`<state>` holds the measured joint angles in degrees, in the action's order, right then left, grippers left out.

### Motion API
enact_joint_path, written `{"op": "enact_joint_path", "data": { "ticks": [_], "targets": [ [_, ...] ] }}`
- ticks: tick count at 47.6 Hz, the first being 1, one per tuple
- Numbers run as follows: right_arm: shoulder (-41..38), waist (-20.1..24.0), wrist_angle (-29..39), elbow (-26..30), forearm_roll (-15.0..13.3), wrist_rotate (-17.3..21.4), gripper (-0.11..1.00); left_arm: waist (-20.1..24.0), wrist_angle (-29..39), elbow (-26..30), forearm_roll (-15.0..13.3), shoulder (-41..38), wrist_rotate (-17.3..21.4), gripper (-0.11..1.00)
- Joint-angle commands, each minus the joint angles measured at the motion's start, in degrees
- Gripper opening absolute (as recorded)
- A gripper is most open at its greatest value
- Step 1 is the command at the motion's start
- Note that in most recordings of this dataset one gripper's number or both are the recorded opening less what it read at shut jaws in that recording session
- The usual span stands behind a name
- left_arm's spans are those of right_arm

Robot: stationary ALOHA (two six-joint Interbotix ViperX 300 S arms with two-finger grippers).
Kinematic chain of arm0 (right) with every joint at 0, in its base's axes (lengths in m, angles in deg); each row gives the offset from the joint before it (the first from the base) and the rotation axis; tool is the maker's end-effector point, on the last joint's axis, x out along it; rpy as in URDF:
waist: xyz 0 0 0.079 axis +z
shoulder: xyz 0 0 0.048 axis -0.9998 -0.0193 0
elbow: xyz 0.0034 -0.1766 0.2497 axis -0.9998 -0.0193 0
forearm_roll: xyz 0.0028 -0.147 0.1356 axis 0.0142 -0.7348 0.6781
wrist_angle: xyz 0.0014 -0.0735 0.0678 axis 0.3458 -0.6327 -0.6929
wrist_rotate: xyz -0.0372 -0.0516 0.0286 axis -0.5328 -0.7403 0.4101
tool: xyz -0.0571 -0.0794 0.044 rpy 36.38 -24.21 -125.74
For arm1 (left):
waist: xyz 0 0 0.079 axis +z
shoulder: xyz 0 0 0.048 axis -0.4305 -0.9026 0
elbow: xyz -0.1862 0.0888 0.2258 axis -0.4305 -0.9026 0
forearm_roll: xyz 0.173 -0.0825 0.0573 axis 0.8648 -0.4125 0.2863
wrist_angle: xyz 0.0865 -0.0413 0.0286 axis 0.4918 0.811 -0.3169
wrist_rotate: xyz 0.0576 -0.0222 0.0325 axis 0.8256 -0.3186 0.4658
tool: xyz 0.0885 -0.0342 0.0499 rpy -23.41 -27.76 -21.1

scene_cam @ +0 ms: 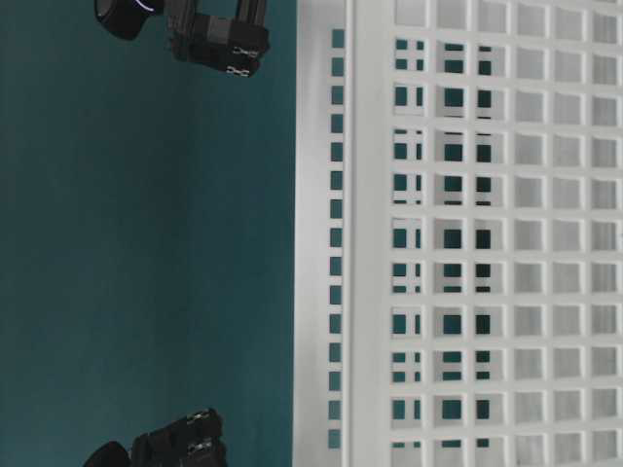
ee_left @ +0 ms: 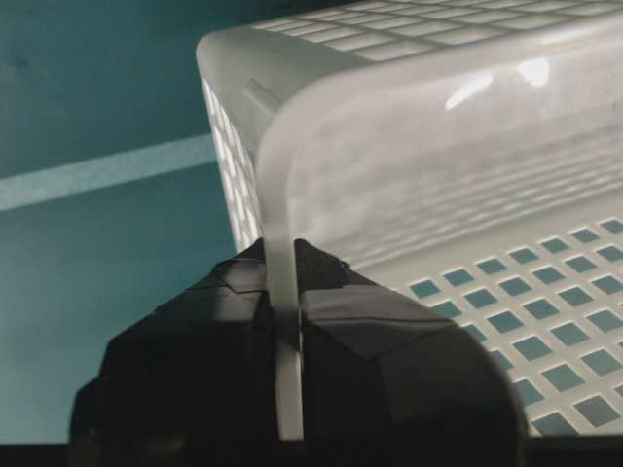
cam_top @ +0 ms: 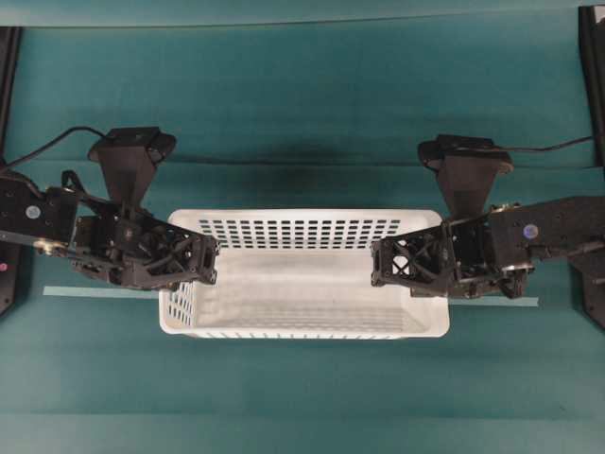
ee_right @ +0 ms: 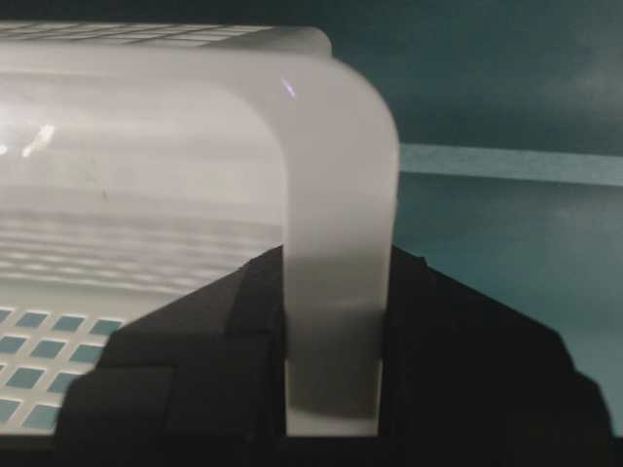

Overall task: Lift the white basket with both hands.
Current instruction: 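Lift the basket with both grippers and pull it toward the front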

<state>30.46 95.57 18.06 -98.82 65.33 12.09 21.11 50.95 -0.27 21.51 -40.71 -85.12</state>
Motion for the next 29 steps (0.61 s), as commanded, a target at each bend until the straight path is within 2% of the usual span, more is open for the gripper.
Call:
{"op": "enact_joint_path", "data": {
  "ticks": [1, 13, 29],
  "targets": [
    [-0.7, 1.23, 0.09, 0.26, -0.88, 0.0, 0.17, -1.58, -0.18, 1.49, 0.35, 0.18, 0.35, -0.03],
    [-1.85, 2.11, -0.7, 0.0, -0.88, 0.79, 0.17, -1.67, -0.18, 1.85, 0.35, -1.23, 0.35, -0.03],
    [-2.72, 1.41, -2.99, -1.23, -1.05, 0.7, 0.17, -0.79, -0.35, -0.35, 0.26, -1.93, 0.35, -0.03]
  ]
}}
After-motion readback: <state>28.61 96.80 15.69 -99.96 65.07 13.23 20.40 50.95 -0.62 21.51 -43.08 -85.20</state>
